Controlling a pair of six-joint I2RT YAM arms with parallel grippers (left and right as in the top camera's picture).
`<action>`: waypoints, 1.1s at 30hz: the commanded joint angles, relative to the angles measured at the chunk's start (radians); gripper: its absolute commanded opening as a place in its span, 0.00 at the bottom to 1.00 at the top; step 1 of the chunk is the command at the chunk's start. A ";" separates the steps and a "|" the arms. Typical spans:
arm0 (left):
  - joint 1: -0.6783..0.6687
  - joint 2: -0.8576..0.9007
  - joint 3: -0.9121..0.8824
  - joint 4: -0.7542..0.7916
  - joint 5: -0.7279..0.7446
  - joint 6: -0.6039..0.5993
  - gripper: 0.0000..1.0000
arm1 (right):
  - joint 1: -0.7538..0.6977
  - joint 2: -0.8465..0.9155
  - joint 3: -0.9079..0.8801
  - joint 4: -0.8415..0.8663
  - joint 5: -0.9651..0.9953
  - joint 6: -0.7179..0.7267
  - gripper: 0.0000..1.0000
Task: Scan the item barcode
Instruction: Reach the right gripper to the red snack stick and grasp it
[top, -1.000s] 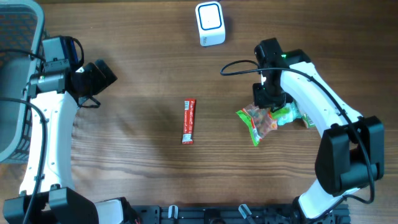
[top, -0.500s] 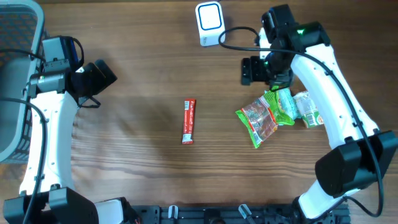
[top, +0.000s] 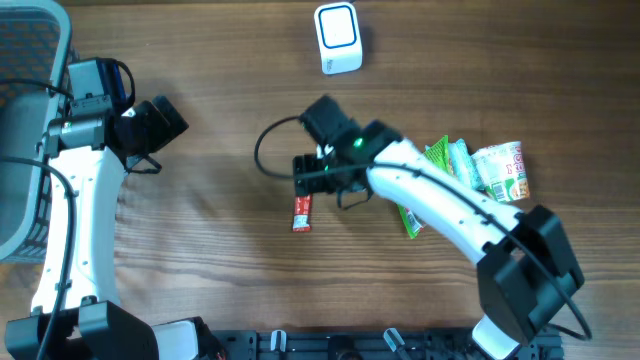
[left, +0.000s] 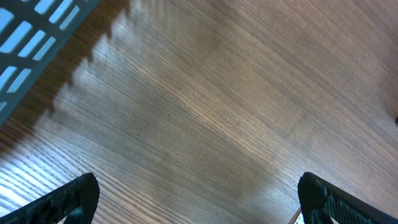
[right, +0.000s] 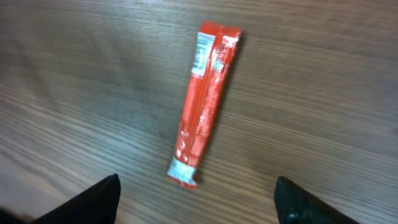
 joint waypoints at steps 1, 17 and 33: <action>0.004 -0.005 0.006 0.004 0.004 0.008 1.00 | 0.070 -0.010 -0.105 0.076 0.140 0.113 0.74; 0.004 -0.005 0.006 0.004 0.004 0.008 1.00 | 0.129 -0.010 -0.266 0.279 0.309 0.119 0.65; 0.004 -0.005 0.006 0.004 0.004 0.008 1.00 | 0.184 0.131 -0.267 0.342 0.343 0.223 0.54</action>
